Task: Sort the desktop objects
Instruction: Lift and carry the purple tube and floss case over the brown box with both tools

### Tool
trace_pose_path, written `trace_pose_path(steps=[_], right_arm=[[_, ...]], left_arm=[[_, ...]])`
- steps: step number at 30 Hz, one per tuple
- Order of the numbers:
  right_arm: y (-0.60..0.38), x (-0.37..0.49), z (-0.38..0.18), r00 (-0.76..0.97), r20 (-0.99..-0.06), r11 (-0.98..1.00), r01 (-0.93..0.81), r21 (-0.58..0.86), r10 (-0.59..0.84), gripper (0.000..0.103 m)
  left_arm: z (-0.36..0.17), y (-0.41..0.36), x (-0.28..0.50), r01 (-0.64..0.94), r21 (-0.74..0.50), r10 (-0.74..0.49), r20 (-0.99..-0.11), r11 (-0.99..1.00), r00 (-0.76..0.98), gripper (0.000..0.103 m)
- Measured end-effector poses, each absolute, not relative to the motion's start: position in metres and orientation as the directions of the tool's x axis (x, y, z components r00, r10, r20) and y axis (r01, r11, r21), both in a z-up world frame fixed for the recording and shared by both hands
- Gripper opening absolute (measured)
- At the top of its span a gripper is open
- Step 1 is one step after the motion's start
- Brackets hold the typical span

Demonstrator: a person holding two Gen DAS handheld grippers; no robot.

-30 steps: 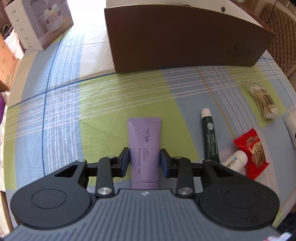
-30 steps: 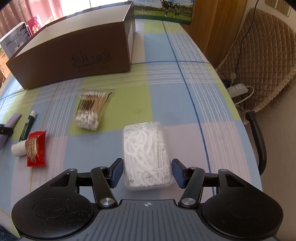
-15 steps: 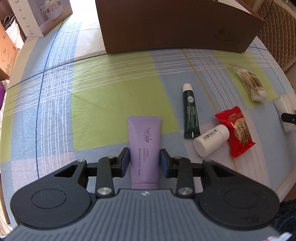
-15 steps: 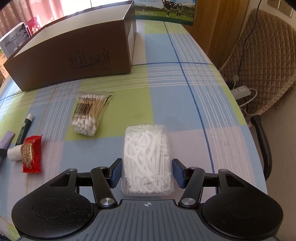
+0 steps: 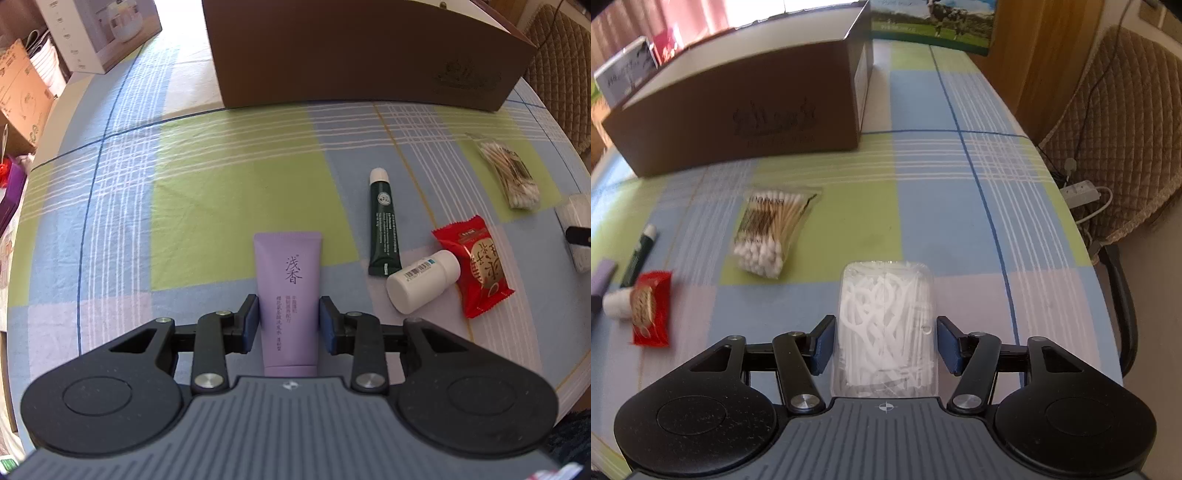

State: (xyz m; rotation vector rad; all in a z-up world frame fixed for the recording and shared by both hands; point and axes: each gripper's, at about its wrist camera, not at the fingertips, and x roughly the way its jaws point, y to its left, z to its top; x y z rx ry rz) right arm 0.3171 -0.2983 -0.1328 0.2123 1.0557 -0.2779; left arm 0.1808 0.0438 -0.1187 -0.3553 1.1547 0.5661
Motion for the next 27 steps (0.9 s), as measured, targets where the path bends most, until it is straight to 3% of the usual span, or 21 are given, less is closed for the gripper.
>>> trace_pose_path(steps=[27], right_arm=[[-0.298, 0.339, -0.075, 0.622, -0.781, 0.965, 0.232, 0.118, -0.054, 0.053]], left_arm=[[-0.065, 0.047, 0.183, -0.618, -0.004, 0.330, -0.843, 0.786, 0.425, 0.029]])
